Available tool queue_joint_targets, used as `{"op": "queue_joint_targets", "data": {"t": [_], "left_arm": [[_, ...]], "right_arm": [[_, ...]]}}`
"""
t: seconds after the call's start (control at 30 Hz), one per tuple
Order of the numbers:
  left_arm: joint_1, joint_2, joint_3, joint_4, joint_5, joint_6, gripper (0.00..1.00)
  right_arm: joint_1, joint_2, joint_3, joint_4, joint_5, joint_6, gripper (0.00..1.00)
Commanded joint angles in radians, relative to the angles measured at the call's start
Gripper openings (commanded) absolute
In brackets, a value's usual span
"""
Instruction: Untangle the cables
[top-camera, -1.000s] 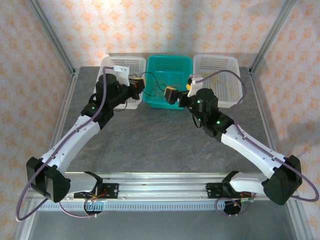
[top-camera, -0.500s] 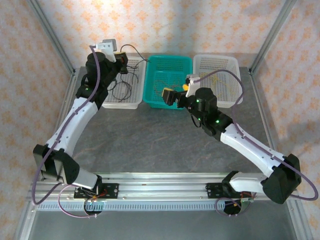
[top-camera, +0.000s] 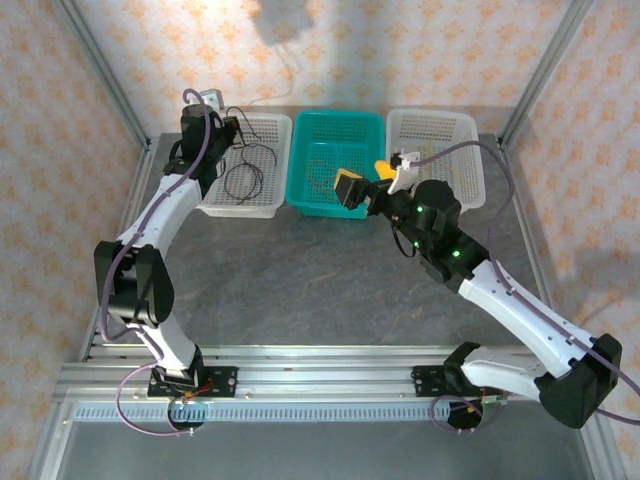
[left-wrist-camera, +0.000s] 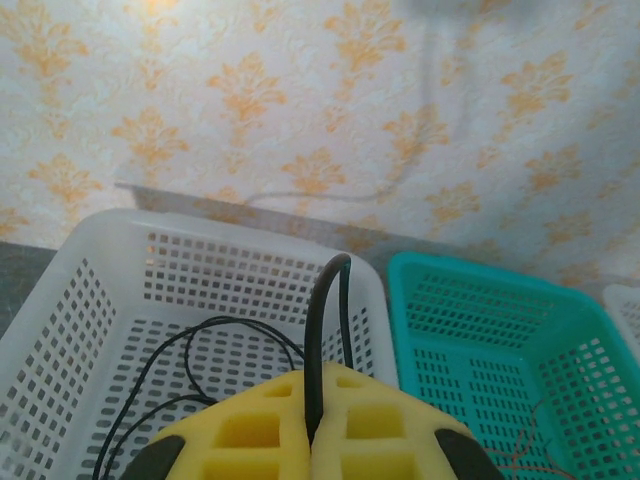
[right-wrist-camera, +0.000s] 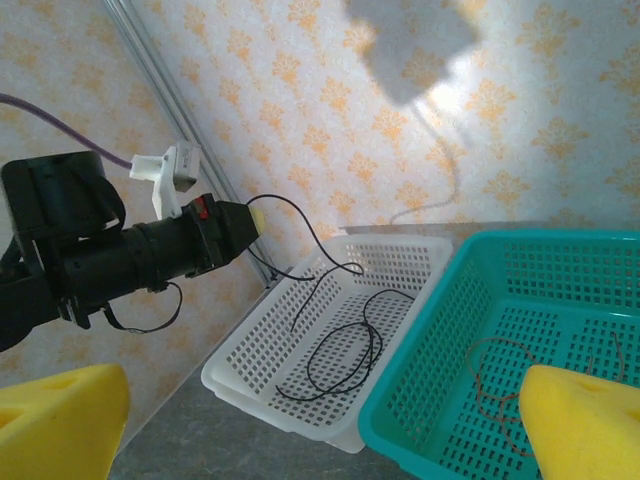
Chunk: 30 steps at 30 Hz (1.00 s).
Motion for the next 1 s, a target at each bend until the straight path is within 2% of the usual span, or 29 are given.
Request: {"op": "queue_joint_targets", "data": {"t": [0.0, 0.13, 0.37, 0.43, 0.57, 0.67, 0.77, 0.97], "left_arm": [[0.019, 0.044, 0.025, 0.055, 0.002, -0.025, 0.00], [0.026, 0.112, 0.027, 0.058, -0.003, -0.045, 0.00], [0.026, 0.231, 0.059, -0.053, -0.116, -0.098, 0.00], [0.026, 0.236, 0.042, -0.061, -0.121, -0.112, 0.11], [0.026, 0.202, -0.024, -0.036, -0.096, -0.128, 0.42], [0.024, 0.134, -0.057, -0.033, -0.089, -0.120, 0.56], [0.018, 0.082, -0.082, -0.051, -0.095, -0.109, 0.64], [-0.026, -0.077, -0.222, -0.009, -0.081, -0.094, 0.78]], "right_arm": [[-0.001, -0.004, -0.008, 0.008, -0.002, 0.007, 1.00], [-0.001, 0.011, -0.005, 0.000, -0.010, 0.008, 1.00], [-0.001, 0.031, 0.004, -0.023, -0.010, 0.001, 1.00], [-0.001, 0.032, 0.004, -0.026, 0.002, 0.000, 1.00], [-0.002, 0.034, 0.006, -0.025, 0.049, 0.002, 1.00], [-0.002, 0.035, 0.004, -0.024, 0.106, 0.013, 1.00], [-0.004, 0.042, 0.007, -0.043, 0.148, 0.020, 1.00], [-0.005, 0.063, 0.009, -0.078, 0.124, -0.015, 1.00]]}}
